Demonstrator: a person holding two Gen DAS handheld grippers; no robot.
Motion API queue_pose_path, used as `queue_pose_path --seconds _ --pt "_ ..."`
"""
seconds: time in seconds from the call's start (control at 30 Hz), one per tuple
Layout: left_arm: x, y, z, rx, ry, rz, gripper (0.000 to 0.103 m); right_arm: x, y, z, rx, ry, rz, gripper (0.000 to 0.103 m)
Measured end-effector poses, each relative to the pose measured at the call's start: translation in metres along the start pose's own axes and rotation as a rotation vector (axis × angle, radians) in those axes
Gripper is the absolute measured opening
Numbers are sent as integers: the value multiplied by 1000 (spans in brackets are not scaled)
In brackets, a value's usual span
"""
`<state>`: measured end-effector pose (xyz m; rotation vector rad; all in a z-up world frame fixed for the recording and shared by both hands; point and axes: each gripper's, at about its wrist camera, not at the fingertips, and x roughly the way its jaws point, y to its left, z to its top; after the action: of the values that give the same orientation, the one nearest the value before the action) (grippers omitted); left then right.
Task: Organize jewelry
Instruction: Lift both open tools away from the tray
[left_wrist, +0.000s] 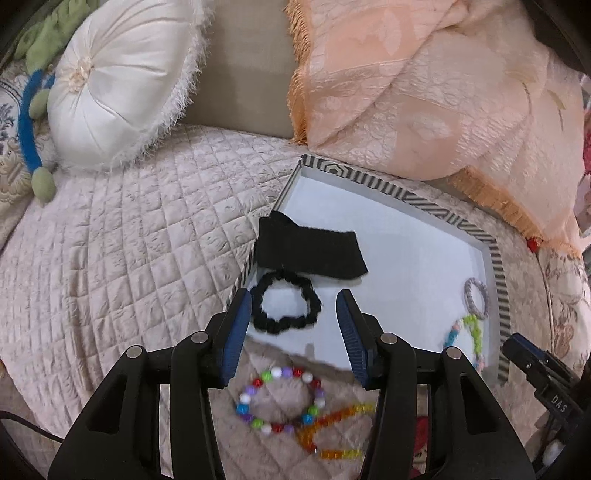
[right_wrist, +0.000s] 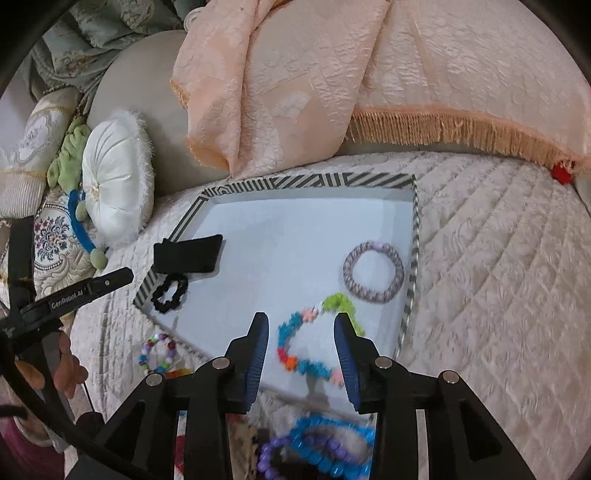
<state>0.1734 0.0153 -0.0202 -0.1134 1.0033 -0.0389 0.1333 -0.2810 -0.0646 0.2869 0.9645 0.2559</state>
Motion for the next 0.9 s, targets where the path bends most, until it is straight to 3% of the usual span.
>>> queue_pose_path --seconds 0.5,0.9 --pt "-60 -18 -48 66 -73 1 47 -53 25 -46 -12 -38 -19 38" --pt "-87 -33 -85 102 -82 -12 47 -81 35 -77 -1 -56 -18 41"
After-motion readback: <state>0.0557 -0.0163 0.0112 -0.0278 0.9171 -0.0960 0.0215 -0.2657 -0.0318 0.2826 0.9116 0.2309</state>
